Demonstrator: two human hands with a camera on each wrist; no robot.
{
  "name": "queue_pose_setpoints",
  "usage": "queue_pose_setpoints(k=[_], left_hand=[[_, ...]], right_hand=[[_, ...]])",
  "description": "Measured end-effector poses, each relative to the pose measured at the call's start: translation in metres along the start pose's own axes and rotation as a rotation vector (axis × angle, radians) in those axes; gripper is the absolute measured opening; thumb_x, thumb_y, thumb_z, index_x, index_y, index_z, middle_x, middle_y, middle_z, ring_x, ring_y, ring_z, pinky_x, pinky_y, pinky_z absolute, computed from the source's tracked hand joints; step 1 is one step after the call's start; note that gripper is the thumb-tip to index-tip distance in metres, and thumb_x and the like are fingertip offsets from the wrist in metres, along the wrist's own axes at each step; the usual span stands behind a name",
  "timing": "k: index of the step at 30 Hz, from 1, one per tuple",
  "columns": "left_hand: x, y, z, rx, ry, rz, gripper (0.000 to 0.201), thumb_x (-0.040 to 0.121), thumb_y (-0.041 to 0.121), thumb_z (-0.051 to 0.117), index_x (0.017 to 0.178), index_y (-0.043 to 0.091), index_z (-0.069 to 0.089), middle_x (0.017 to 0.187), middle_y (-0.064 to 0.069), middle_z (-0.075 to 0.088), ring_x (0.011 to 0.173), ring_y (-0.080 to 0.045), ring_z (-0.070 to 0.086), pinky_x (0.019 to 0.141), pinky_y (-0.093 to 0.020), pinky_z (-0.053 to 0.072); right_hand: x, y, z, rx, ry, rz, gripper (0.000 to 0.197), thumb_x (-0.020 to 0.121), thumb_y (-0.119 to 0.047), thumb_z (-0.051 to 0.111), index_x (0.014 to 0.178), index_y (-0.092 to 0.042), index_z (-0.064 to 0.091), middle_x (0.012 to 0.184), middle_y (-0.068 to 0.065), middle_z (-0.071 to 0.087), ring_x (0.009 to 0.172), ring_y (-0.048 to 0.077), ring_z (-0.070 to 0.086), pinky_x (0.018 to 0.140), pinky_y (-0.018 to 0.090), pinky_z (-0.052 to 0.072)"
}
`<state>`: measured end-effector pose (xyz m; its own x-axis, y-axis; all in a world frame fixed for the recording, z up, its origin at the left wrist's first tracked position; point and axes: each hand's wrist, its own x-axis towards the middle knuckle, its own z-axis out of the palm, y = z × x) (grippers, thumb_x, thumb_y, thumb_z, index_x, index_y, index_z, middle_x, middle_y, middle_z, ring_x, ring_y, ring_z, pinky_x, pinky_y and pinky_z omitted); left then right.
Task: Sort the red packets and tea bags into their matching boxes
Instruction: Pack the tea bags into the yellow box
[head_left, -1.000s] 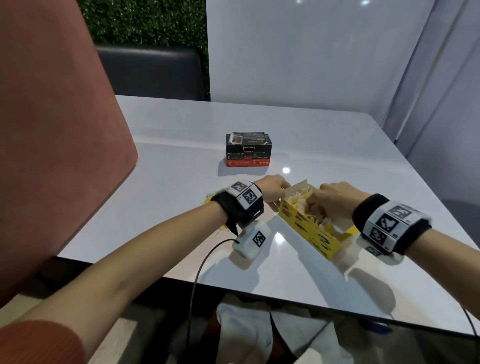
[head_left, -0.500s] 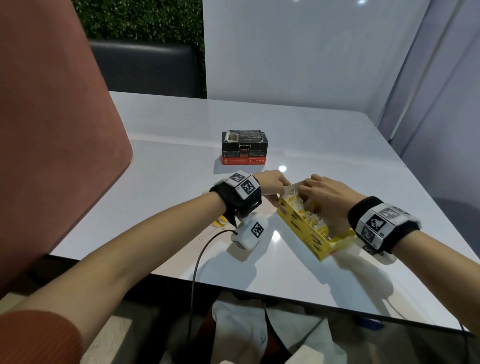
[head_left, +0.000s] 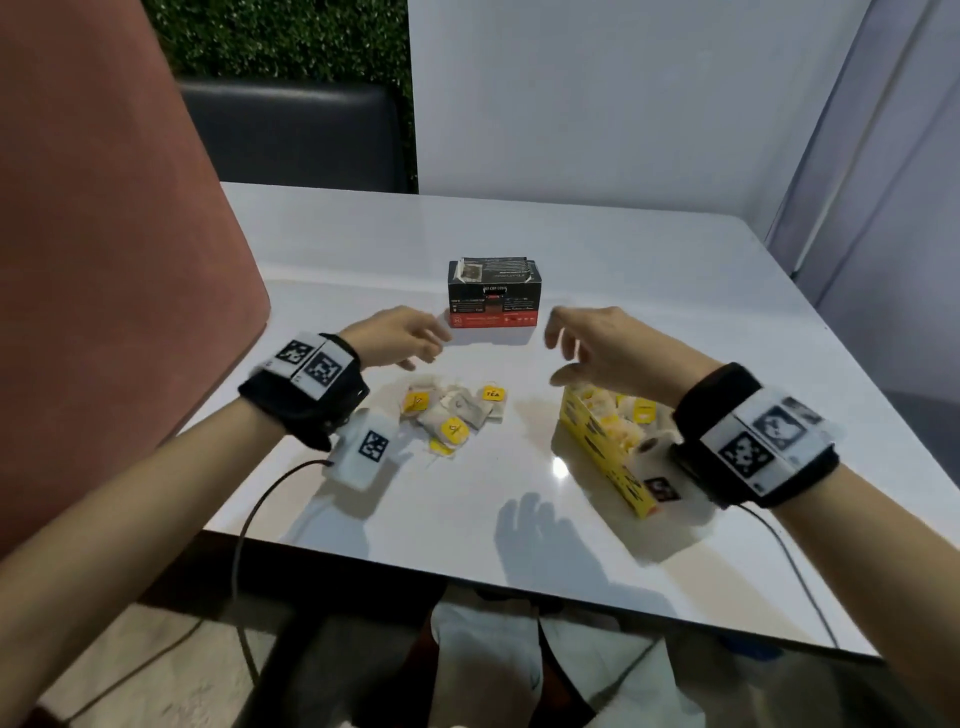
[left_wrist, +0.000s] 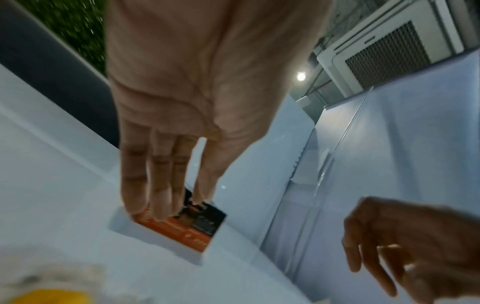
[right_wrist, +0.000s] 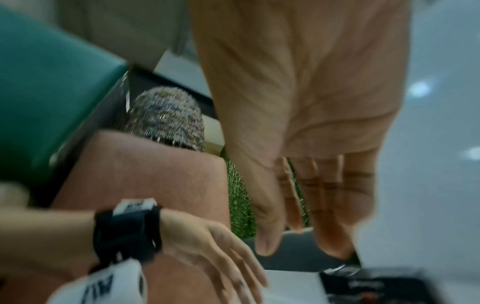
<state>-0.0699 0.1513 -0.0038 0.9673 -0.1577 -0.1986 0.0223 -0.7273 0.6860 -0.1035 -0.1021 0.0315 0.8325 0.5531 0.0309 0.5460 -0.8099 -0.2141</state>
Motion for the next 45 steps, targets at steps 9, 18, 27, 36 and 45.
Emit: queue_pose_setpoints(k=[9, 18, 27, 36, 45], left_hand=[[0.003, -0.039, 0.017, 0.309, -0.085, -0.337, 0.076, 0.074, 0.035, 0.076, 0.133, 0.01, 0.036, 0.123, -0.016, 0.053, 0.109, -0.031, 0.056, 0.089, -0.037, 0.05], [0.013, -0.039, 0.034, 0.12, 0.006, -0.345, 0.048, 0.076, 0.021, 0.076, 0.109, 0.005, 0.046, 0.091, -0.013, 0.061, 0.074, -0.025, 0.058, 0.06, -0.026, 0.042], [0.012, -0.051, 0.024, -0.107, 0.025, -0.199, 0.023, 0.072, 0.013, 0.079, 0.084, 0.016, 0.059, 0.073, -0.005, 0.053, 0.071, -0.023, 0.054, 0.064, -0.027, 0.047], [-0.003, -0.028, 0.022, -0.4, 0.015, -0.072, 0.026, 0.081, 0.006, 0.069, 0.106, 0.004, 0.062, 0.088, -0.011, 0.062, 0.074, -0.016, 0.06, 0.061, -0.017, 0.055], [-0.02, -0.023, 0.032, -0.541, 0.058, -0.01, 0.031, 0.083, 0.005, 0.067, 0.112, 0.005, 0.056, 0.091, -0.011, 0.062, 0.073, -0.016, 0.063, 0.058, -0.022, 0.056]], right_hand=[[0.083, -0.046, 0.074, -0.014, -0.357, 0.149, 0.065, 0.083, -0.035, 0.065, 0.134, -0.006, 0.037, 0.133, 0.017, 0.046, 0.098, 0.027, 0.049, 0.075, 0.032, 0.046], [0.096, -0.062, 0.113, 0.031, -0.256, 0.274, 0.082, 0.068, -0.036, 0.08, 0.128, -0.002, 0.035, 0.129, 0.017, 0.044, 0.122, 0.034, 0.043, 0.095, 0.043, 0.043], [0.075, -0.032, 0.099, 0.442, -0.143, 0.25, 0.017, 0.079, -0.004, 0.066, 0.093, -0.005, 0.056, 0.094, 0.018, 0.058, 0.091, 0.032, 0.061, 0.077, 0.036, 0.05], [0.038, -0.035, 0.082, 1.416, 0.11, 0.262, 0.025, 0.088, -0.001, 0.057, 0.113, 0.002, 0.055, 0.08, 0.009, 0.062, 0.066, 0.015, 0.06, 0.055, 0.017, 0.052], [0.019, -0.036, 0.099, 1.575, 0.311, 0.344, 0.029, 0.084, 0.003, 0.057, 0.113, 0.005, 0.052, 0.098, 0.023, 0.068, 0.08, 0.023, 0.065, 0.067, 0.025, 0.055]])
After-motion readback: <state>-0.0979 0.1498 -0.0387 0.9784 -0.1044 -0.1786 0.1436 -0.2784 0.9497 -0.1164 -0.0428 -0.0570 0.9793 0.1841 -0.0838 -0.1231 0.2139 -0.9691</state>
